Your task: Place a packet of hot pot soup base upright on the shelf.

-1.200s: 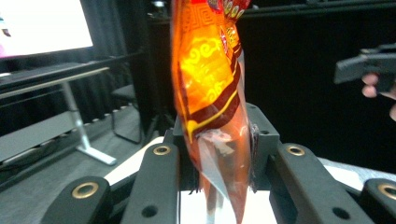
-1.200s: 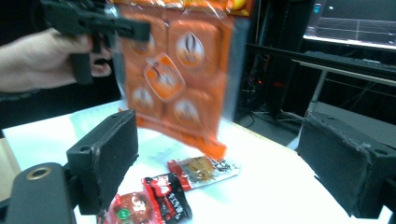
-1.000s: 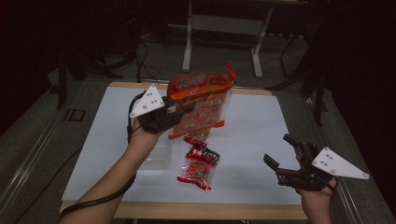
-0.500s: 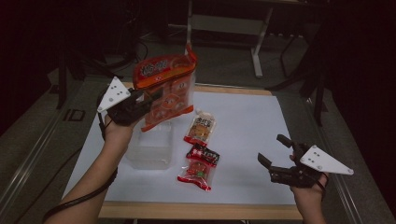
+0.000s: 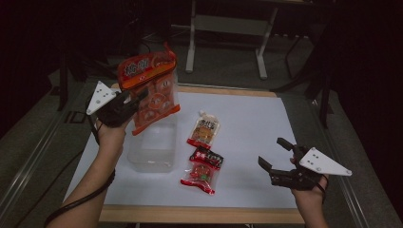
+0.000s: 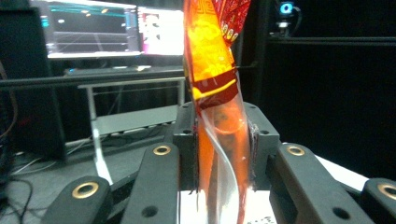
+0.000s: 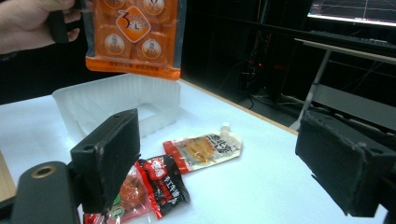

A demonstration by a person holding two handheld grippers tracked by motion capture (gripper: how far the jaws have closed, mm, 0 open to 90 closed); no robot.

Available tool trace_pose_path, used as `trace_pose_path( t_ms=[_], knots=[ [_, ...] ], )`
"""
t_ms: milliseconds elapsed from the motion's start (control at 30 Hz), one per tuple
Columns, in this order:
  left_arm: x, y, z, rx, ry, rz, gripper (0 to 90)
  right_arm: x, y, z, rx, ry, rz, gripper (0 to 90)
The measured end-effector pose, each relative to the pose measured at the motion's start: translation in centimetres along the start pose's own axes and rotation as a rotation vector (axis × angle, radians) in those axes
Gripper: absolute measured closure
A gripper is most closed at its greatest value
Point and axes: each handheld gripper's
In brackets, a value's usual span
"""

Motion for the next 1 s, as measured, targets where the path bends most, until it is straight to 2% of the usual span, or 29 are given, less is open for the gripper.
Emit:
trace_pose_path(
  t_ms=[133,233,367,633,800,1000],
  knots=[
    [-0.5,-1.8,-0.4,-0.012,0.018,0.024,71.8,-0.1,-0.1,-0.1,-0.006,0.002,0.008,13.7],
    [-0.6,-2.4,-0.5,-0.019,0.024,0.026,71.7,0.0,-0.3,-0.1,-0.014,0.002,0.007,13.8],
    [-0.4,-4.0,-1.0,-0.043,0.038,0.058,71.8,0.0,-0.4,-0.2,-0.02,0.008,0.006,13.9],
    [-0.3,-5.3,-1.7,-0.067,0.033,0.066,71.8,-0.2,-0.4,-0.4,-0.027,0.017,0.02,13.9],
    [-0.2,-6.3,-2.3,-0.124,0.008,0.062,71.7,-0.1,-0.5,-0.3,-0.033,0.02,0.015,13.9],
    [0.0,-7.2,-2.7,-0.151,-0.004,0.066,71.7,-0.1,-0.6,-0.5,-0.044,0.031,0.013,14.1]
  ],
)
Point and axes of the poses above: each handheld gripper's, and its own axes: z roughly backward along the jaws, y roughly out of its top, x roughly to its right, and after that the axes turned 13 degrees about -z, right-handed
